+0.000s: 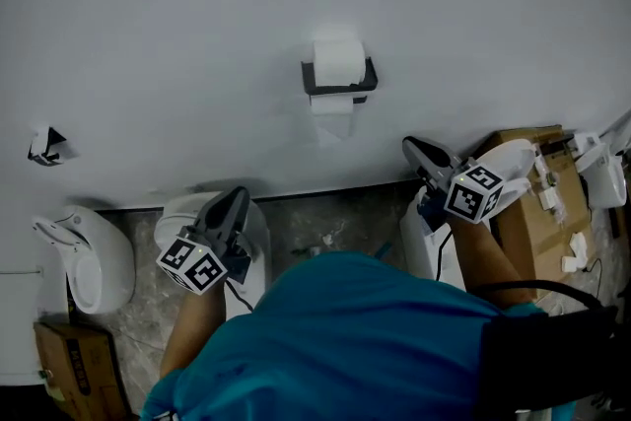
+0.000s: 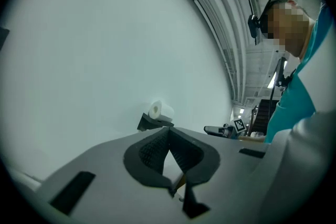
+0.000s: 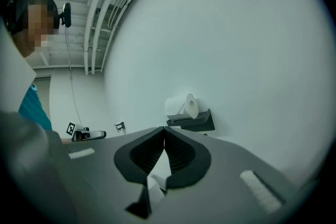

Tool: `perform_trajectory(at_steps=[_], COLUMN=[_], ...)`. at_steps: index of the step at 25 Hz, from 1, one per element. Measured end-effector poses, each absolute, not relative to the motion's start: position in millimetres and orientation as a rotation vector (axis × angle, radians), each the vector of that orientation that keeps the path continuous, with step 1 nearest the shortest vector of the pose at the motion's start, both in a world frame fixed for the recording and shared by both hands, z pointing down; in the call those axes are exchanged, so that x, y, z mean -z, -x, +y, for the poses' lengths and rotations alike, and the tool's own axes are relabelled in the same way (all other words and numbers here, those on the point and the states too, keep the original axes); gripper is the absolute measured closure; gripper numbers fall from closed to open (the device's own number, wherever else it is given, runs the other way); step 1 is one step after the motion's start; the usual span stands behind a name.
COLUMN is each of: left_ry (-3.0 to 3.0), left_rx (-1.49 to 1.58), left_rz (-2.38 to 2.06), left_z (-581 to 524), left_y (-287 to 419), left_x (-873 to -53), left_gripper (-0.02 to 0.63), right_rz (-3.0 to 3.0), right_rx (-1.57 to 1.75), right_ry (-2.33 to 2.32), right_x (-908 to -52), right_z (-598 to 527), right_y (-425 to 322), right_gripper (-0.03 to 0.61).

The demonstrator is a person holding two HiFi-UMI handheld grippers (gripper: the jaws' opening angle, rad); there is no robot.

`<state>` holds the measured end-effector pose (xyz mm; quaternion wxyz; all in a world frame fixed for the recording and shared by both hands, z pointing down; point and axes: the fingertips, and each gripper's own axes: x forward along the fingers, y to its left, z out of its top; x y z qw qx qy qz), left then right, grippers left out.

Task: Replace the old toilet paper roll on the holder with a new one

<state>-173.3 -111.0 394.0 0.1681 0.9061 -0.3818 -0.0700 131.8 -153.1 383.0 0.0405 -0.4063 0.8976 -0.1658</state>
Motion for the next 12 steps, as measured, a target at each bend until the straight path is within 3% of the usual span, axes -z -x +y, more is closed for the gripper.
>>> perform_trajectory(at_steps=[12], left_ry=[-2.556], left_rx=[0.121], left_rz=[-1.136], left_z=[-171.9], left_y=[85.6], left_x=[-409.6], left_gripper=[0.606], right_rz=[2.989], right_rx=[0.560], right_ry=[0.950], right_x=[-423.3], right_z=[-234.5], right_y=[-139.9], right_gripper=[0.575])
